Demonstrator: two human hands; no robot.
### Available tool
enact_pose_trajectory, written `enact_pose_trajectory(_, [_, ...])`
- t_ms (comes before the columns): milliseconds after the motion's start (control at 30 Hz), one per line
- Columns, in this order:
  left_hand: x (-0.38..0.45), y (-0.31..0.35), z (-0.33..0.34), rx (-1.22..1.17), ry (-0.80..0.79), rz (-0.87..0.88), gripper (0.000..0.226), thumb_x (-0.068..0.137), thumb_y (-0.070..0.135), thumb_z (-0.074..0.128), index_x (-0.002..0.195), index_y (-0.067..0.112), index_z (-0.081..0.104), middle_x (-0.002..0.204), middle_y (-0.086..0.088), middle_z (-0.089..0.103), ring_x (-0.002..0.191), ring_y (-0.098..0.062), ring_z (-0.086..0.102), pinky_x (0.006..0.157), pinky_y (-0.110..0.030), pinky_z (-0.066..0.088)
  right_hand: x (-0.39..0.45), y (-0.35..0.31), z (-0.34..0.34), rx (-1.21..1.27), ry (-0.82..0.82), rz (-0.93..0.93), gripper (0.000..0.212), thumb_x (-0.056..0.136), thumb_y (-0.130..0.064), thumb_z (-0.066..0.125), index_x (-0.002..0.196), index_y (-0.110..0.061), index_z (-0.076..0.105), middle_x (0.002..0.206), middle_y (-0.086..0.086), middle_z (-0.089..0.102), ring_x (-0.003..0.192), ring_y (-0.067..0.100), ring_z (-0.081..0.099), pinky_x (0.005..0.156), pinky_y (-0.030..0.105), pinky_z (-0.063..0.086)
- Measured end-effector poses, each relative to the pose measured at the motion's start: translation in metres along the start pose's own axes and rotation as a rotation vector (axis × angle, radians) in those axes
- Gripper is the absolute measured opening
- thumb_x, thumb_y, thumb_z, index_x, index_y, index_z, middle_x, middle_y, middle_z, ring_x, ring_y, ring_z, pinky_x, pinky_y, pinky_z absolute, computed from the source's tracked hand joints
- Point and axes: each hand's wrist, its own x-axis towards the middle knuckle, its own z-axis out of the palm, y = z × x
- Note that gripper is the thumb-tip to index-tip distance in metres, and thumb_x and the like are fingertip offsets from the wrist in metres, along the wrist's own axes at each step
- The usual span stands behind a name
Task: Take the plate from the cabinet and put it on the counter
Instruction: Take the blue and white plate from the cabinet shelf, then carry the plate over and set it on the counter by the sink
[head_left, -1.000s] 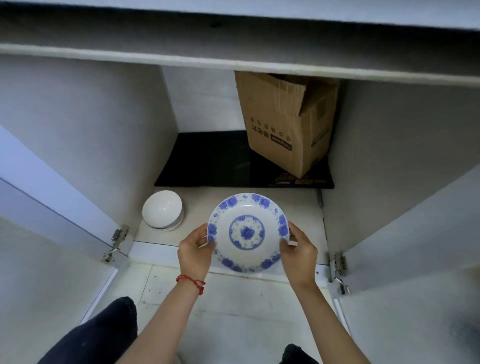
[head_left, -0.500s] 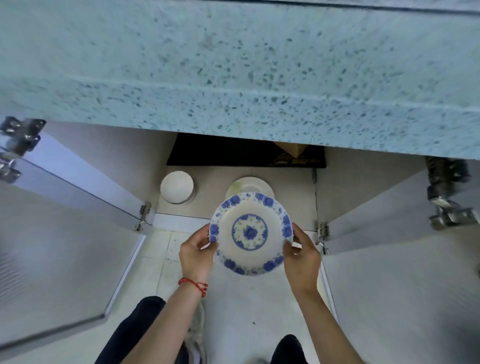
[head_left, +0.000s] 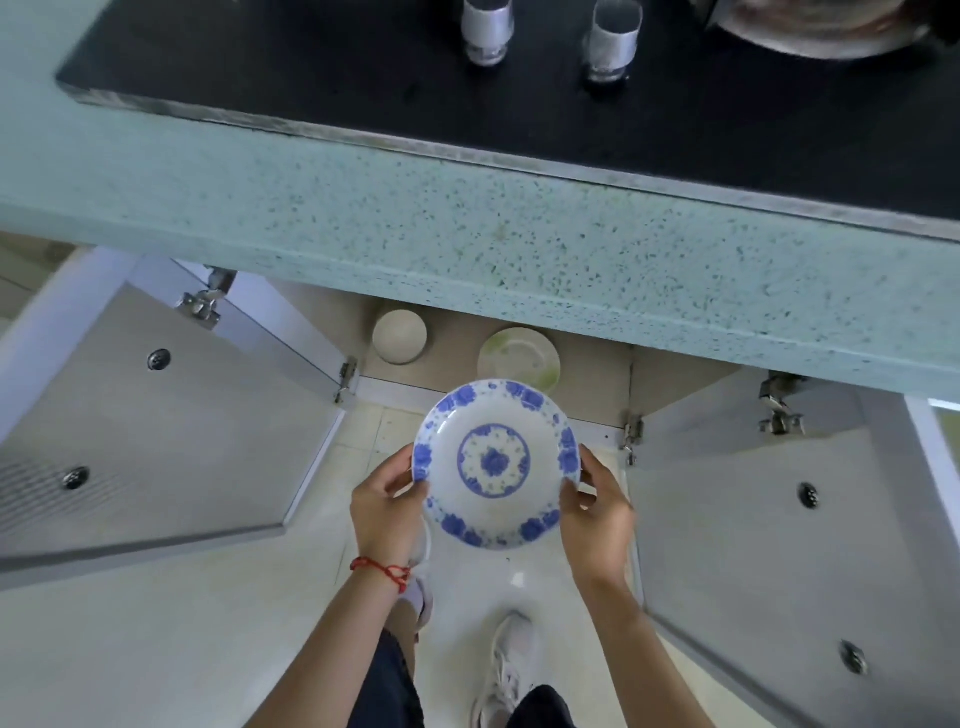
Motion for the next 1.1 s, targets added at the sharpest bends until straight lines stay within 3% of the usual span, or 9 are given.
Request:
enact_pose_trajectory(100, [-0.017, 0.017, -0.016, 0.035, -0.008, 0.005, 0.04, 0.072, -0.015, 0.059, 0.102, 0.01, 0.068, 0.093, -0.003, 0.071, 0.083, -0.006, 0.066, 0.062, -0.006, 0.05, -0.018, -0.024, -0.015, -0.004, -0.013, -0.009, 0.038, 0.086, 0.001, 0.053, 0.122, -0.013, 0.056, 0.102, -0.002, 0.063, 0.076, 0.015, 0.063, 0.06, 0.003, 0.048])
enact_pose_trajectory(233, [-0.037, 0.041, -0.026, 0.03, -0.062, 0.01, 0.043, 0.072, -0.013, 0.061, 0.1, 0.017, 0.07, 0.084, 0.023, 0.072, 0.085, 0.002, 0.066, 0.064, -0.007, 0.05, -0.037, -0.043, -0.035, -0.013, 0.009, 0.02, 0.039, 0.085, 0.0, 0.054, 0.121, -0.016, 0.057, 0.107, 0.007, 0.068, 0.082, 0.023, 0.066, 0.071, 0.036, 0.059])
enact_pose_trajectory(467, [-0.046, 0.08, -0.031, 0.07, -0.249, 0.026, 0.044, 0.072, -0.011, 0.062, 0.092, 0.028, 0.07, 0.097, 0.008, 0.072, 0.09, -0.009, 0.067, 0.068, -0.013, 0.054, -0.073, -0.068, -0.059, 0.027, 0.141, 0.121, 0.039, 0.085, 0.0, 0.056, 0.121, -0.015, 0.056, 0.107, 0.009, 0.068, 0.078, 0.021, 0.066, 0.07, 0.035, 0.059])
enact_pose_trajectory(667, [-0.041, 0.117, -0.03, 0.155, -0.422, 0.067, 0.046, 0.071, -0.008, 0.062, 0.087, 0.034, 0.07, 0.083, 0.024, 0.073, 0.085, -0.001, 0.067, 0.065, -0.011, 0.051, -0.101, -0.086, -0.062, 0.138, 0.326, 0.182, 0.04, 0.084, 0.002, 0.055, 0.119, -0.016, 0.058, 0.106, 0.002, 0.066, 0.085, 0.023, 0.066, 0.072, 0.045, 0.059])
enact_pose_trajectory(767, [-0.043, 0.131, -0.027, 0.197, -0.492, 0.087, 0.053, 0.07, -0.008, 0.062, 0.081, 0.044, 0.069, 0.08, 0.027, 0.072, 0.084, 0.0, 0.067, 0.064, -0.011, 0.051, -0.113, -0.096, -0.064, 0.201, 0.405, 0.213, 0.04, 0.084, 0.004, 0.054, 0.117, -0.018, 0.06, 0.103, -0.001, 0.064, 0.084, 0.018, 0.064, 0.072, 0.042, 0.059])
enact_pose_trajectory(867, [-0.047, 0.144, -0.027, 0.229, -0.573, 0.12, 0.054, 0.071, -0.007, 0.062, 0.08, 0.046, 0.068, 0.08, 0.028, 0.071, 0.086, -0.002, 0.067, 0.066, -0.013, 0.052, -0.129, -0.106, -0.07, 0.25, 0.493, 0.225, 0.042, 0.082, 0.008, 0.053, 0.113, -0.019, 0.062, 0.101, -0.003, 0.064, 0.082, 0.012, 0.062, 0.065, 0.015, 0.055])
enact_pose_trajectory(933, [-0.05, 0.151, -0.028, 0.237, -0.633, 0.142, 0.051, 0.071, -0.006, 0.062, 0.081, 0.044, 0.068, 0.082, 0.028, 0.071, 0.088, -0.004, 0.067, 0.067, -0.014, 0.053, -0.139, -0.112, -0.075, 0.28, 0.561, 0.239, 0.044, 0.081, 0.01, 0.052, 0.112, -0.019, 0.063, 0.1, -0.003, 0.065, 0.081, 0.015, 0.063, 0.059, 0.005, 0.048])
enact_pose_trajectory(1100, [-0.063, 0.173, -0.022, 0.285, -0.786, 0.198, 0.056, 0.071, -0.008, 0.062, 0.078, 0.048, 0.067, 0.082, 0.029, 0.071, 0.089, -0.004, 0.067, 0.071, -0.019, 0.055, -0.169, -0.126, -0.093, 0.331, 0.676, 0.288, 0.039, 0.085, 0.003, 0.052, 0.118, -0.017, 0.06, 0.104, -0.004, 0.065, 0.083, 0.012, 0.062, 0.06, 0.002, 0.047])
